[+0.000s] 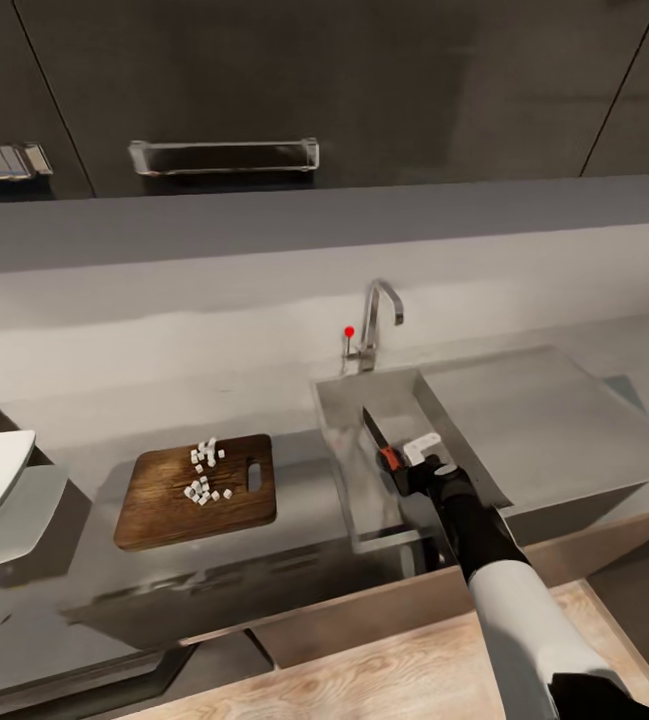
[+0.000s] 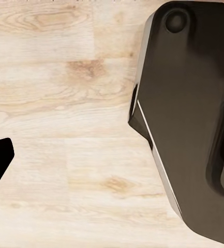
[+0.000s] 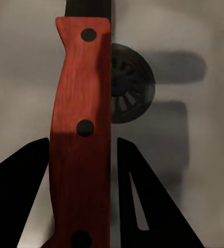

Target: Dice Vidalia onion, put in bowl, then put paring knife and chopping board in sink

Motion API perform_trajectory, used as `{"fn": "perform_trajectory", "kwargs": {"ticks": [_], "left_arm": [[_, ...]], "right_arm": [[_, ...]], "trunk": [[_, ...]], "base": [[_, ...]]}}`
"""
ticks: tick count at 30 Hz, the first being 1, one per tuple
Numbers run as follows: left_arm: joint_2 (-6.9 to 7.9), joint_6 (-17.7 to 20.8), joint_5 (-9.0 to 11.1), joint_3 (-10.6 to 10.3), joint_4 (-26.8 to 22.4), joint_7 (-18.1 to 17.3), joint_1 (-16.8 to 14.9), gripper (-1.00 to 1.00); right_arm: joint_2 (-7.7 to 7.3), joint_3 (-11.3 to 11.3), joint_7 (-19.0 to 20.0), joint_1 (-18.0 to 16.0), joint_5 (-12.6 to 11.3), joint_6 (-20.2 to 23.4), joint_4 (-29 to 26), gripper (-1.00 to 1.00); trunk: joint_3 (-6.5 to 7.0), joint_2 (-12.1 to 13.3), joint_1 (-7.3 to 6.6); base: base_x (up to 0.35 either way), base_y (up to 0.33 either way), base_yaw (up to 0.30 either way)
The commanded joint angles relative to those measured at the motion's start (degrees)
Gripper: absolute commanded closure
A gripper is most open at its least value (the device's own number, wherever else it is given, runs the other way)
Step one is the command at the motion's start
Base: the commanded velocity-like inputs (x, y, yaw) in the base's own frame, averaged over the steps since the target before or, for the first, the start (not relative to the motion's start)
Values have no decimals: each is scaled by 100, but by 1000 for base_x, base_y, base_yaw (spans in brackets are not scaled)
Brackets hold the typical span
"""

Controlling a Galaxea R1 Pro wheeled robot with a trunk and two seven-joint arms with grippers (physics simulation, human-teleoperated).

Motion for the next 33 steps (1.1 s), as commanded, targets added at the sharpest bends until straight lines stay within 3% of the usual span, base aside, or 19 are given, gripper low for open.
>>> {"fn": "perform_trajectory", "kwargs": {"ticks": [1,8,30,31,33], "left_arm": [[7,-5,18,-49,-14,47,2,-100],[7,-14,18,-50,-16,47,2,-100],[7,-6,19,-50,-7,46,2,-100],[7,-7,19,-50,-7,48,2,-100],[7,-6,19,-50,-7,44,2,-100]], "right_arm": [[9,-29,52,-4,56,6,-1,100],[17,-29,40,-4,52,-5,15,100],[17,-30,31,-4,52,-18,423,100],[17,-29,31,-4,52,-20,425,-100],[18,-29,25,-4,52,-22,428,-100]], "trunk": [[-10,-10,5],[-10,-10,5],[-10,-10,5],[-10,-10,5],[-10,-10,5]], "base": [[173,17,0],[194,44,0],[6,1,0],[0,0,0],[0,0,0]]}}
